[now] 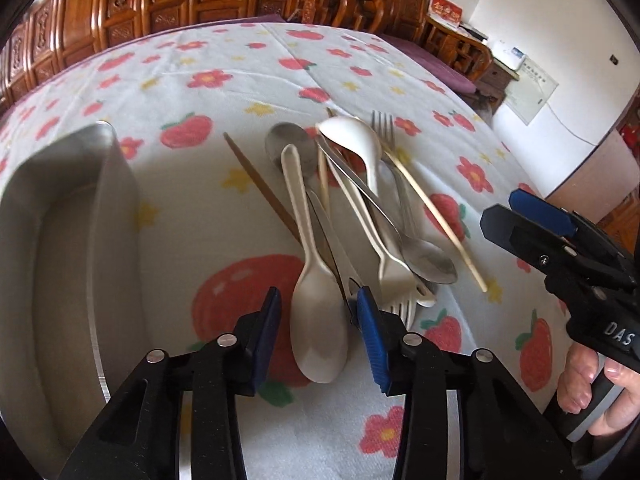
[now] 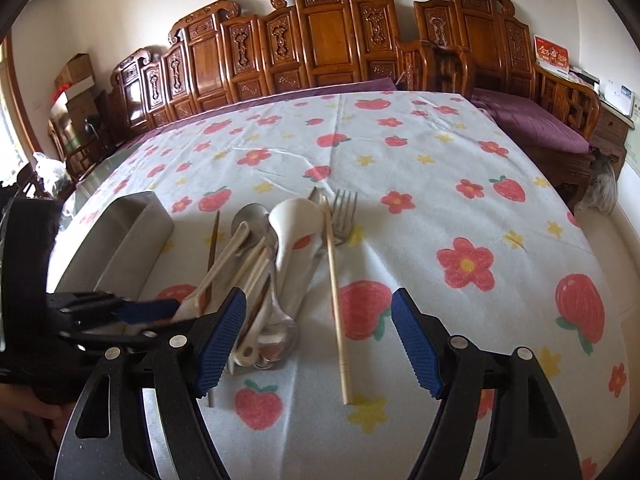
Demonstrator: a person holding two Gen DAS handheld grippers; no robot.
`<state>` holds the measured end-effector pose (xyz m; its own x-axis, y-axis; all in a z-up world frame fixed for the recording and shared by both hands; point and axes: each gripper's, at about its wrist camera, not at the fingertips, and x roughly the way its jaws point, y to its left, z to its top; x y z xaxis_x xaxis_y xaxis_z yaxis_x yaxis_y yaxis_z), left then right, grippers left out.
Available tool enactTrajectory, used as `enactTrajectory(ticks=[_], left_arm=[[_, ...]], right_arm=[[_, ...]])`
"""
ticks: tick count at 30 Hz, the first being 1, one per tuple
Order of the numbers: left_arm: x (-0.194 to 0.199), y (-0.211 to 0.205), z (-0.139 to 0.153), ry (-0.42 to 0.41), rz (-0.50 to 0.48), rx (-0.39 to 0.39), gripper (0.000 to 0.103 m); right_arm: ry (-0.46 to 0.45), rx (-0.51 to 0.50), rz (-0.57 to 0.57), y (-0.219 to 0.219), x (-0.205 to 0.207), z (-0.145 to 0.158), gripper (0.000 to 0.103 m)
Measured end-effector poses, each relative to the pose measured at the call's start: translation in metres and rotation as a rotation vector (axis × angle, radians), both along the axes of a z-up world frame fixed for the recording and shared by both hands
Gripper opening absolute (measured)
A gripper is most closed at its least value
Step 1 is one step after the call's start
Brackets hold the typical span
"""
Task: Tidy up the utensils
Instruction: 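Move both tools toward the utensil pile beside the steel tray, then grasp the white plastic fork with the left tool while the right tool grasps the white plastic spoon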
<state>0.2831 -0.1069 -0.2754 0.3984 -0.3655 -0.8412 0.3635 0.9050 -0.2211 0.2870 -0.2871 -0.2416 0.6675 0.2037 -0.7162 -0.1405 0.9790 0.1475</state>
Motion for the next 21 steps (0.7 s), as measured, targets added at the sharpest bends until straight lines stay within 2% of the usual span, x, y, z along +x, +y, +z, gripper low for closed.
enactTrajectory(ticks=[4,11,13,21], left_arm=[[-0.003,0.002,0.002,-0.009,-0.002,-0.017,0.025],[-0.014,0.014,0.016,-0.035,-0.010,-0.056,0.021],[-0.015,0.015,0.020,-0.036,-0.015,-0.063,0.003],[-0.018,0.021,0.040,-0.085,-0.013,-0.079,0.001]], right_arm=[[0.007,-0.014,0.015,0.005,0.000,0.000,0.077],[0.034,-0.033,0.037,0.013,0.002,-0.005,0.077],[0.038,-0.038,0.045,0.016,0.002,-0.006,0.077],[0.060,-0.028,0.073,0.026,0.003,-0.011,0.077]])
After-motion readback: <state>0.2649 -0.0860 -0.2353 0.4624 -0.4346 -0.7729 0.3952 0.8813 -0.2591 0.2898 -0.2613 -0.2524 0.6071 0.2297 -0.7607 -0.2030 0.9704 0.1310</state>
